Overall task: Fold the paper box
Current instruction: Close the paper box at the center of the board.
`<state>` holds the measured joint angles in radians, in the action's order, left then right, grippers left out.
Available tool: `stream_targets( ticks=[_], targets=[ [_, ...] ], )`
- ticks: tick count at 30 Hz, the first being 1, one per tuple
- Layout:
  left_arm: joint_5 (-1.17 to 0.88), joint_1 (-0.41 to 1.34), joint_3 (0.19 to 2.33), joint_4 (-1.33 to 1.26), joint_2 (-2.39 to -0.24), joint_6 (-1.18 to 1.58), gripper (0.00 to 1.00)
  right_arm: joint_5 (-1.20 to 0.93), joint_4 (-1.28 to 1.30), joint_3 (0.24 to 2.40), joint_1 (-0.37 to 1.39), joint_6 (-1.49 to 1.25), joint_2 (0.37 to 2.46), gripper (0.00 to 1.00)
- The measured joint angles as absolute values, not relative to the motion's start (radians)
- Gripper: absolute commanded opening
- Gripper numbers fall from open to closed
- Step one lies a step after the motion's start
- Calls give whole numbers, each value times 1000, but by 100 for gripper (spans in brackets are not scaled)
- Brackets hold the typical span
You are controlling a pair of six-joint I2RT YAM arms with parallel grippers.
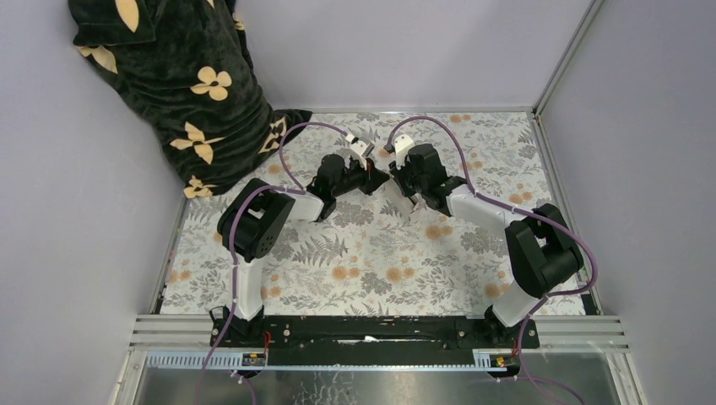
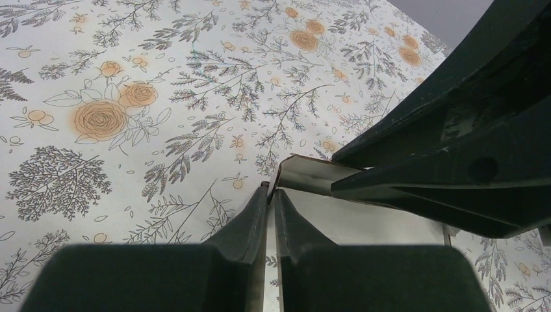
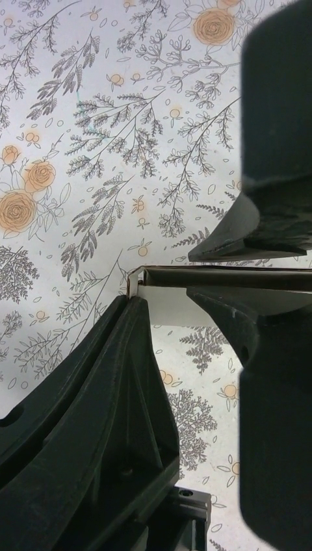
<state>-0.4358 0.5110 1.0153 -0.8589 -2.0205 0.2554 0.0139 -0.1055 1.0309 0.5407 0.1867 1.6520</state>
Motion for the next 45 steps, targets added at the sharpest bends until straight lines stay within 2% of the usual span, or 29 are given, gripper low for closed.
stream_targets(
  ticks=[8,15,17,20,23,25,41,43,45],
  targets=[
    [-435,516,1015,-859,-2021,255,13,48,-99,1031,554,214,1652,15],
    [-432,517,1030,-851,-2030,255,13,94,-92,1035,587,247,1652,13],
    [-429,518,1033,-844,-2030,255,13,99,-91,1036,587,250,1652,30],
    [-426,522,1038,-837,-2030,255,13,94,-87,1039,589,247,1652,46],
    [-425,529,1045,-831,-2030,254,13,88,-86,1045,593,240,1652,58],
    [-425,530,1048,-828,-2030,254,13,85,-85,1046,596,227,1652,63],
    [-422,532,1049,-813,-2030,249,13,85,-56,1013,596,175,1656,61],
    [-422,532,1052,-809,-2030,249,13,84,-54,1000,596,175,1656,57],
    [-421,532,1055,-805,-2030,249,13,83,-53,991,596,175,1656,46]
  ],
)
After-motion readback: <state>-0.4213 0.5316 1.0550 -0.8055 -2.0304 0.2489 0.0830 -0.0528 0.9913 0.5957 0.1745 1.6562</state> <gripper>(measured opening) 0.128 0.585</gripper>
